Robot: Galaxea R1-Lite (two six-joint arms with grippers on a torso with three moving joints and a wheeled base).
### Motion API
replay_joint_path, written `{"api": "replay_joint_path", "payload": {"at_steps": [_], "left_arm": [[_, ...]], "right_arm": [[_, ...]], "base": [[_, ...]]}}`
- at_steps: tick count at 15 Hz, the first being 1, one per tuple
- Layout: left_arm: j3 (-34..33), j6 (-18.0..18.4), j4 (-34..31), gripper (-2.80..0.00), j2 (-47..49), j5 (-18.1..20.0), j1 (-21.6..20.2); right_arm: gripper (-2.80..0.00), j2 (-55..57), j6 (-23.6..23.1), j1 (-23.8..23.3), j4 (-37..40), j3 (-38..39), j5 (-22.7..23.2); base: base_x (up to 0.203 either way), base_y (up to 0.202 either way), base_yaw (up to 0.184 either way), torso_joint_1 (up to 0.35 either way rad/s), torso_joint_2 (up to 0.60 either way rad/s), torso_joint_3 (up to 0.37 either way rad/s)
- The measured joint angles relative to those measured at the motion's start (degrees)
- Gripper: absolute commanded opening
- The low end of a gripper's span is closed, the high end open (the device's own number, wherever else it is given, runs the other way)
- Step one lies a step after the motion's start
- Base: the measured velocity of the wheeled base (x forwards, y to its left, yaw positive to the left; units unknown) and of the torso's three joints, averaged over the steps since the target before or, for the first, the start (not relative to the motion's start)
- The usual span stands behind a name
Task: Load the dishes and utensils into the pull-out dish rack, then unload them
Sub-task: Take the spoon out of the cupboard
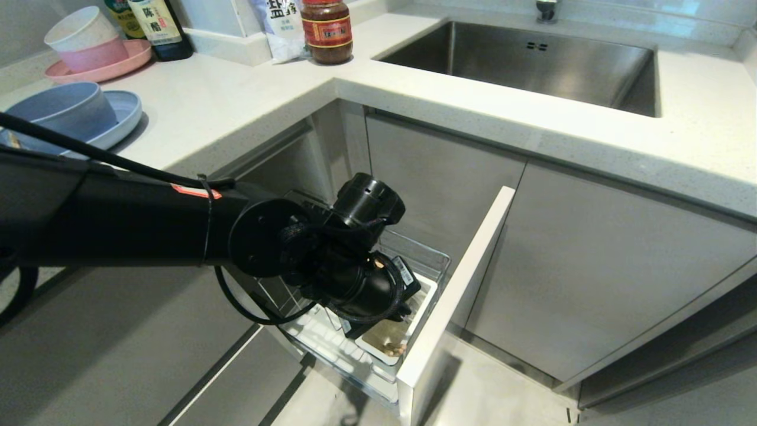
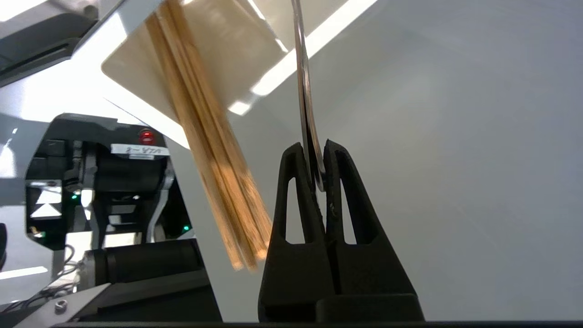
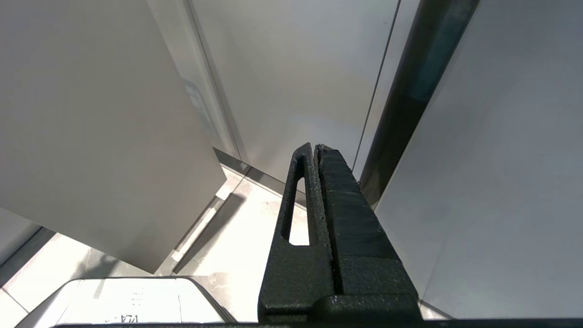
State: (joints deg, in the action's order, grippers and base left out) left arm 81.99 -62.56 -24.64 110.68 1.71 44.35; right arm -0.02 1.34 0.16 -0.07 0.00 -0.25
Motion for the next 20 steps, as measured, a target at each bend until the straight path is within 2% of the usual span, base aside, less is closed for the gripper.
{"api": "replay_joint_path", "payload": {"at_steps": [1,20], "left_arm": [[0.0,0.4,0.0,0.00,0.5,0.0,-0.2],[0.5,0.6,-0.2,0.00,2.4,0.0,-1.0]], "right_arm": [[-2.80,0.0,0.0,0.0,0.0,0.0,0.0],[-2.80,0.0,0.0,0.0,0.0,0.0,0.0]], "base": [[0.000,0.000,0.000,0.000,0.00,0.000],[0.000,0.000,0.000,0.000,0.00,0.000]]}}
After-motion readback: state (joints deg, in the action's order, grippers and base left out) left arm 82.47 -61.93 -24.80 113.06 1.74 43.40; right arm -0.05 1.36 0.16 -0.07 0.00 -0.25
